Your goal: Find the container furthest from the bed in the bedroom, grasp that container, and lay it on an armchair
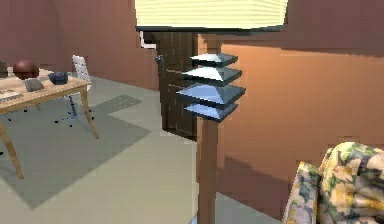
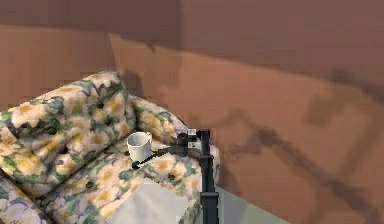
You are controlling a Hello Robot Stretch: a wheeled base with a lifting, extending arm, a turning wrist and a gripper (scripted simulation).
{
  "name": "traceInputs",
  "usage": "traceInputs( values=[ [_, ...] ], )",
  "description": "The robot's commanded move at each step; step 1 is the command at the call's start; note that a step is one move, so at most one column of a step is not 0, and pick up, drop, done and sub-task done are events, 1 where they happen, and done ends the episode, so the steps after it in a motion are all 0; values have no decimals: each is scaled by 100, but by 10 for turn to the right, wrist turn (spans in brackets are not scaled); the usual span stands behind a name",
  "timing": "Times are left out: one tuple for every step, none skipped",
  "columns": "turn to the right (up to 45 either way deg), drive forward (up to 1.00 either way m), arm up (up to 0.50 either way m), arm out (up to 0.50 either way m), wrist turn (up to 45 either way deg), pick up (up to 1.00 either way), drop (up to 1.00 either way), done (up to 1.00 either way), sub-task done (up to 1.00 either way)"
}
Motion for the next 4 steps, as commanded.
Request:
traceInputs(
  values=[
    [0,0,0,0,0,0,100,0,0],
    [0,0,10,0,0,0,0,0,0],
    [0,0,0,-8,0,0,0,0,0],
    [0,0,0,0,0,0,0,100,0]
  ],
)
